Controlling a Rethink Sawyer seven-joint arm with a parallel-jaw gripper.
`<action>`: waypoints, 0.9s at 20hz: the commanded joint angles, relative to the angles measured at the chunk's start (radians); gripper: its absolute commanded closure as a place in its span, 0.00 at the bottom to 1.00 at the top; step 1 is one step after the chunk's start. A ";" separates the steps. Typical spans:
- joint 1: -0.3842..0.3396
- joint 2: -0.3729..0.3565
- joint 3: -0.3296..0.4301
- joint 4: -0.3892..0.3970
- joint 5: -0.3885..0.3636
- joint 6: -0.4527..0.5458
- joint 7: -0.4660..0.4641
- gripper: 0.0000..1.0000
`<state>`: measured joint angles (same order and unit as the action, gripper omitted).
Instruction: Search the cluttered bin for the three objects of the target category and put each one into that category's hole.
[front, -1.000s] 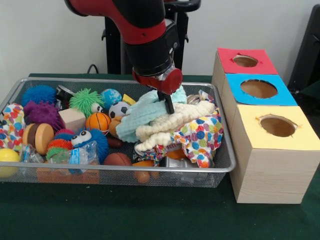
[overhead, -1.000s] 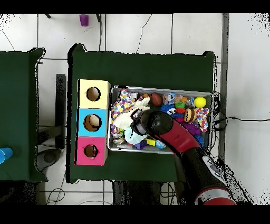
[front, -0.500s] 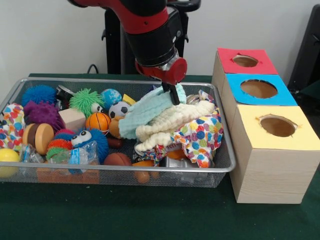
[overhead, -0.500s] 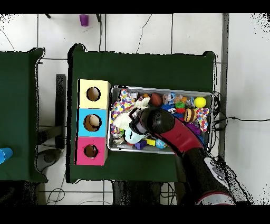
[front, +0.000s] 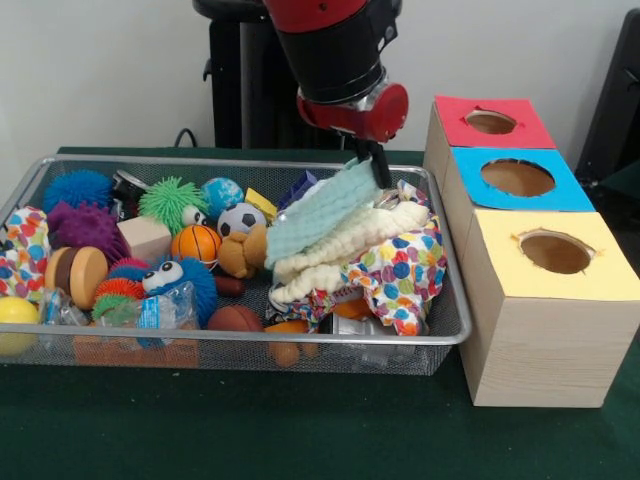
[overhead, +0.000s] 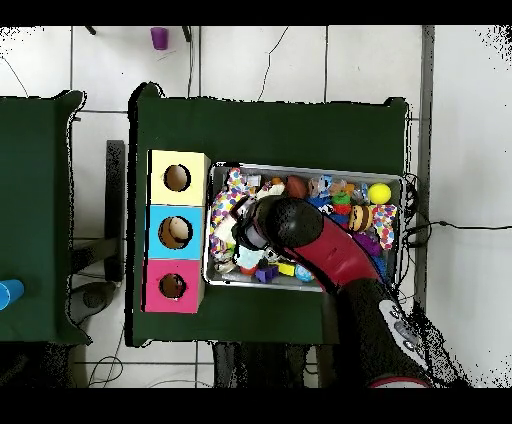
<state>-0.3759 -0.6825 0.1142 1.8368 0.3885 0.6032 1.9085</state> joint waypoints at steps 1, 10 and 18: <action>0.028 -0.037 0.088 0.070 0.103 0.035 0.212 1.00; 0.040 -0.012 0.096 0.137 0.093 -0.134 0.113 1.00; 0.085 -0.003 0.031 0.127 0.015 -0.214 0.125 0.00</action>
<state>-0.3221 -0.7218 0.1282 1.9192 0.4556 0.4698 1.9085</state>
